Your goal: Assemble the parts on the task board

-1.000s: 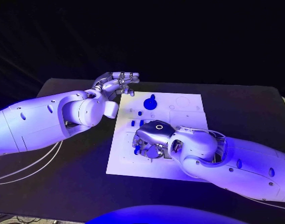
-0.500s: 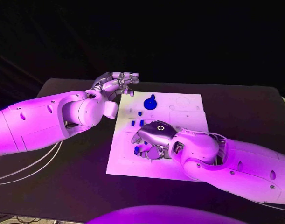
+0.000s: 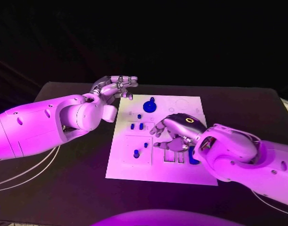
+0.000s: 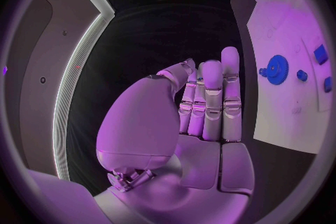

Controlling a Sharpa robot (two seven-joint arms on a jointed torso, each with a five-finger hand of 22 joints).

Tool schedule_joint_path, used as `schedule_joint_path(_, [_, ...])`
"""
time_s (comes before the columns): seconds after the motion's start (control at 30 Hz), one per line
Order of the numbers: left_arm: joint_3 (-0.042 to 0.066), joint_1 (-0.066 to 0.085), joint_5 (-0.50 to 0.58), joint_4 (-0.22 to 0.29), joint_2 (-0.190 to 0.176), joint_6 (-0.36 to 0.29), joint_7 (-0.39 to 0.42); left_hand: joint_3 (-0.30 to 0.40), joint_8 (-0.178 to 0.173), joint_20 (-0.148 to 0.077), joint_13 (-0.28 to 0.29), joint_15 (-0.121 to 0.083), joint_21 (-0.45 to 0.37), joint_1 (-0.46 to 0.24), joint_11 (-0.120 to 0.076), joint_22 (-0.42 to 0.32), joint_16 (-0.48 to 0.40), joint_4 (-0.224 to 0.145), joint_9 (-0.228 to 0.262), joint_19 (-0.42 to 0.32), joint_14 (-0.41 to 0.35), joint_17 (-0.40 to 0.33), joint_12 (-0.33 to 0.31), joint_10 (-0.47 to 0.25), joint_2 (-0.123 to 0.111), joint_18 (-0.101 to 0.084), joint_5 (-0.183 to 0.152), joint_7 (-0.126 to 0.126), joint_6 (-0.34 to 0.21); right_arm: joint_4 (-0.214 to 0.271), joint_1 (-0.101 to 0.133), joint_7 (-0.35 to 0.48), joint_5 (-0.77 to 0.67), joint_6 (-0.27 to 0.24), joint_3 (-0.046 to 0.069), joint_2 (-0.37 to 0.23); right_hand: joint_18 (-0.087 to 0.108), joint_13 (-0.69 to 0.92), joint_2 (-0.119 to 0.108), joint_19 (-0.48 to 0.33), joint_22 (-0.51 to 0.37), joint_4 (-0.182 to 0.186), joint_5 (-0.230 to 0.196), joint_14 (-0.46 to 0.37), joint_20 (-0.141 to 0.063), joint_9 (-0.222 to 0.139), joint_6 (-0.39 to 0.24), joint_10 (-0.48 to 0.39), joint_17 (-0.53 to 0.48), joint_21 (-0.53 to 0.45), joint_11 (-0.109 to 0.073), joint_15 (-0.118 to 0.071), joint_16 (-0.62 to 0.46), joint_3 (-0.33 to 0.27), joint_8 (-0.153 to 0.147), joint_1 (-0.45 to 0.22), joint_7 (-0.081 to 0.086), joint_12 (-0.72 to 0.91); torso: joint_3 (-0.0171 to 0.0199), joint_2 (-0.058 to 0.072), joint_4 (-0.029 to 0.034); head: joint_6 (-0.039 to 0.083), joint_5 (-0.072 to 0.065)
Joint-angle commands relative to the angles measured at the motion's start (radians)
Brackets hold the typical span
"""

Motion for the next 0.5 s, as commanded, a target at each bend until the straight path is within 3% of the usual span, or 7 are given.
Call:
schedule_joint_path(0.03, [-0.001,0.0,-0.004,0.0,-0.001,0.017,0.005,-0.008,0.008,0.0,0.002,0.001,-0.008,0.001,-0.001,-0.004,-0.006,0.0,-0.002,-0.003,-0.006,-0.006,0.01,-0.008,0.012,0.012,0.004,0.004,-0.002,0.037,0.023,-0.051,0.243,-0.02,0.003,-0.078,-0.013,0.025,0.006,0.037,0.069,0.012,0.007,0.024,-0.009,0.002,0.015,0.105,0.066,0.04,-0.024,-0.015,0.055,-0.004,0.01,-0.007,-0.011,0.053,-0.0013,-0.006,-0.0088,0.004,-0.006])
schedule_joint_path(0.13, [-0.002,-0.001,-0.004,-0.001,-0.002,0.017,0.005,-0.008,0.008,0.0,0.002,0.001,-0.008,0.001,-0.001,-0.004,-0.006,0.0,-0.002,-0.003,-0.006,-0.006,0.01,-0.008,0.012,0.012,0.004,0.004,-0.002,0.069,0.037,-0.089,0.303,-0.009,0.003,-0.151,-0.027,0.086,-0.004,0.078,0.15,0.031,0.017,0.039,-0.036,0.006,0.03,0.199,0.13,0.09,-0.054,-0.04,0.11,-0.028,0.023,-0.03,-0.032,0.138,-0.0007,-0.01,-0.0161,0.01,-0.014])
schedule_joint_path(0.27, [-0.004,-0.004,-0.004,-0.004,0.0,0.018,0.005,-0.008,0.008,0.0,0.002,0.001,-0.008,0.001,-0.001,-0.004,-0.006,0.0,-0.002,-0.003,-0.006,-0.006,0.01,-0.008,0.012,0.012,0.004,0.004,-0.002,0.094,0.044,-0.14,0.334,0.012,-0.002,-0.222,-0.041,0.213,-0.009,0.112,0.23,0.066,0.048,0.048,-0.05,0.009,0.038,0.239,0.189,0.137,-0.066,-0.053,0.161,-0.071,0.038,-0.072,-0.048,0.276,0.0021,-0.016,-0.0219,0.013,-0.023])
schedule_joint_path(0.3, [-0.004,-0.006,-0.004,-0.005,0.001,0.019,0.005,-0.008,0.008,0.0,0.002,0.001,-0.008,0.001,-0.001,-0.004,-0.006,0.0,-0.002,-0.003,-0.006,-0.006,0.01,-0.008,0.012,0.012,0.004,0.004,-0.002,0.099,0.044,-0.162,0.336,0.019,-0.006,-0.247,-0.046,0.425,-0.001,0.117,0.256,0.08,0.073,0.047,-0.054,0.012,0.034,0.204,0.215,0.156,-0.072,-0.057,0.185,-0.096,0.052,-0.064,-0.056,0.463,0.0024,-0.017,-0.0232,0.013,-0.026])
schedule_joint_path(0.4, [-0.005,-0.009,-0.004,-0.007,0.003,0.02,0.005,-0.008,0.008,0.0,0.002,0.001,-0.008,0.001,-0.001,-0.004,-0.006,0.0,-0.002,-0.003,-0.006,-0.006,0.01,-0.008,0.012,0.012,0.004,0.004,-0.002,0.103,0.043,-0.202,0.32,0.027,-0.012,-0.286,-0.05,0.692,0.014,0.121,0.289,0.116,0.091,0.048,-0.052,0.017,0.027,0.18,0.253,0.177,-0.069,-0.06,0.217,-0.138,0.076,-0.068,-0.049,0.694,0.0031,-0.021,-0.0259,0.014,-0.032])
schedule_joint_path(0.5, [-0.005,-0.011,-0.004,-0.008,0.003,0.02,0.004,-0.008,0.008,0.0,0.002,0.001,-0.008,0.001,-0.001,-0.004,-0.006,0.0,-0.002,-0.003,-0.006,-0.006,0.01,-0.008,0.012,0.012,0.004,0.004,-0.002,0.105,0.042,-0.24,0.29,0.033,-0.017,-0.311,-0.05,0.814,0.019,0.119,0.296,0.145,0.125,0.048,-0.052,0.021,0.022,0.181,0.266,0.183,-0.07,-0.053,0.229,-0.171,0.093,-0.077,-0.052,0.794,0.0044,-0.023,-0.0282,0.015,-0.033])
